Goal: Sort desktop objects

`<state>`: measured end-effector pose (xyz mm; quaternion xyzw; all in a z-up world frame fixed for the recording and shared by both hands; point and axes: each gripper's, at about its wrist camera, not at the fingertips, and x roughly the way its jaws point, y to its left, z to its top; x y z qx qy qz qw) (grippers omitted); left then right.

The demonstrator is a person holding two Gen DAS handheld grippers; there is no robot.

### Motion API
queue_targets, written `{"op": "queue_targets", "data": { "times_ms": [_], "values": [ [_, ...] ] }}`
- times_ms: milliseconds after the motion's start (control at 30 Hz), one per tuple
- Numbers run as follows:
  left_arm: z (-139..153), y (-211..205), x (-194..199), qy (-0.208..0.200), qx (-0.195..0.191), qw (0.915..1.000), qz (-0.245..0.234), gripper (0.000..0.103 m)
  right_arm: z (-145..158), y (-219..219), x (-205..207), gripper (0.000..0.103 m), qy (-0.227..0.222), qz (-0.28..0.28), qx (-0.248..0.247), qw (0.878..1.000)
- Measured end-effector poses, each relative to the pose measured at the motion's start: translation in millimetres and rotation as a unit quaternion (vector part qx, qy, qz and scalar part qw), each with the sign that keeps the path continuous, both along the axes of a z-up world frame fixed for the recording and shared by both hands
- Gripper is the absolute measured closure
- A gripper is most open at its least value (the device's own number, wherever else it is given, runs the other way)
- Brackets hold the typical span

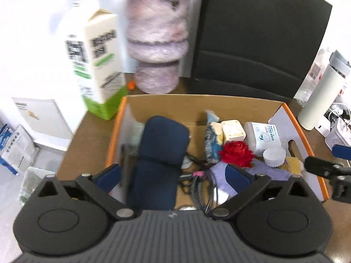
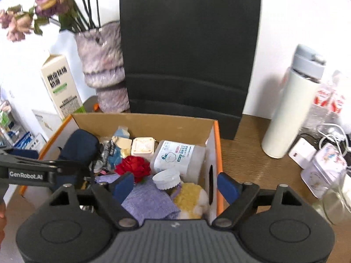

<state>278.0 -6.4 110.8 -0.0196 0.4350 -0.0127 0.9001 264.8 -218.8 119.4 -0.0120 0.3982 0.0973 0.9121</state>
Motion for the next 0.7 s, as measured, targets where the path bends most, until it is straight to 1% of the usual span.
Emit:
{"op": "queue_targets", "data": {
  "times_ms": [100, 167, 233, 333, 433, 533, 600, 700],
  "values": [
    [16.0, 10.9, -27.8, -0.02, 0.001, 0.9998, 0.01, 0.0, 13.0, -0.5, -20.5, 0.019, -0.014, 0.0, 0.008, 1.0],
    [26.0, 16.1, -49.4, -0.037, 0.014, 0.9992, 0.008, 0.0, 20.3, 0.6, -36.3, 0.015, -0.027, 0.006, 0.01, 1.0],
    [34.8, 21.3, -72.8, -0.056, 0.023, 0.9981, 0.01, 0.0, 26.0, 3.1, -52.5, 0.015, -0.04, 0.008, 0.004, 0.999],
    [35.1, 29.4, -105.0, -0.082, 0.023, 0.9961, 0.023, 0.0, 30.5, 4.6, -82.3, 0.014, -0.065, 0.001, -0.004, 0.998],
    [14.8, 35.6, -142.3, -0.106, 0.017, 0.9937, 0.034, 0.0, 22.7, 4.4, -123.1, 0.011, -0.106, -0.002, -0.005, 0.994],
    [-18.5, 37.4, -177.4, -0.12, 0.03, 0.9915, 0.041, 0.0, -1.2, 2.3, -168.7, 0.009, -0.149, -0.006, -0.005, 0.989],
    [-43.8, 35.1, -194.9, -0.114, 0.044, 0.9918, 0.039, 0.0, -19.4, -0.5, -191.0, 0.008, -0.152, -0.013, 0.001, 0.988],
    [-72.8, 32.8, -214.2, -0.092, 0.062, 0.9931, 0.037, 0.0, -48.0, 0.1, -211.8, 0.008, -0.121, -0.014, 0.011, 0.992]
  ]
}}
